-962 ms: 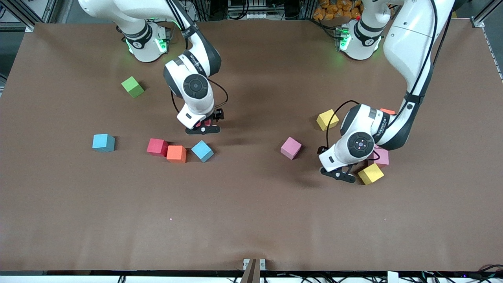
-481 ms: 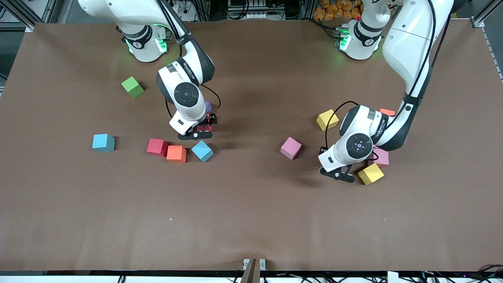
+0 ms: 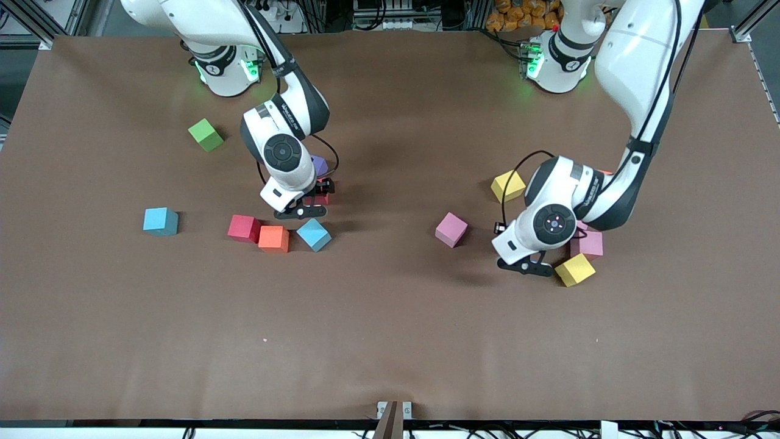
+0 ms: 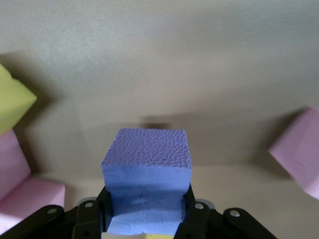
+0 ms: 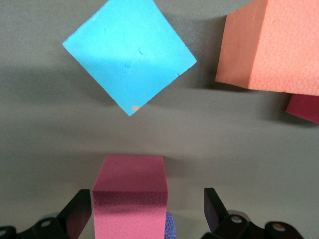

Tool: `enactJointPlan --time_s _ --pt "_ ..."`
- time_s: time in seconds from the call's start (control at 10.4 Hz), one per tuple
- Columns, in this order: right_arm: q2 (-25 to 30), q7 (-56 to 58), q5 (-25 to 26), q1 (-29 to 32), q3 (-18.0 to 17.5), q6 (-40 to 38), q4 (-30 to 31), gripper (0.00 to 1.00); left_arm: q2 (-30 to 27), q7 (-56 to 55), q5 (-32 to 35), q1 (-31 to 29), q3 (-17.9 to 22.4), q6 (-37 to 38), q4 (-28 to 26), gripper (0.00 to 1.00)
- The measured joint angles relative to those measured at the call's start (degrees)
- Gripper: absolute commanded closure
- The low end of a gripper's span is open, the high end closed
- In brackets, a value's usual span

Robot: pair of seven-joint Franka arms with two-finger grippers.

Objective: Form number 2 with 11 blocks
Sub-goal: 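Carry the blue cube with the left gripper to the table center and release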

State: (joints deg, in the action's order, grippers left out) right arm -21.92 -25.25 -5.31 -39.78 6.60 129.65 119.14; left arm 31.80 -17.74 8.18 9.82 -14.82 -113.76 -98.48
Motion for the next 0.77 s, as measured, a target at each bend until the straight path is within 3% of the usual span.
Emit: enactJointPlan --time_s 0.38,0.67,0.77 --pt "-0.25 0.21 -2.77 0.0 -0.04 0.67 0.05 0.0 -5.79 -16.08 -1.81 0.18 -10.89 6.17 -0.66 1.0" --pt "-1.29 0.21 -3.42 -0.01 -0.1 1.69 0.08 0.0 -5.95 -33.69 -1.89 0.82 -20.21 5.02 -3.08 1.0" --pt "-1.49 0.22 -4.48 -0.01 -0.12 1.75 0.11 0.0 -5.95 -39.84 -1.9 0.8 -23.38 1.59 -5.39 1.0"
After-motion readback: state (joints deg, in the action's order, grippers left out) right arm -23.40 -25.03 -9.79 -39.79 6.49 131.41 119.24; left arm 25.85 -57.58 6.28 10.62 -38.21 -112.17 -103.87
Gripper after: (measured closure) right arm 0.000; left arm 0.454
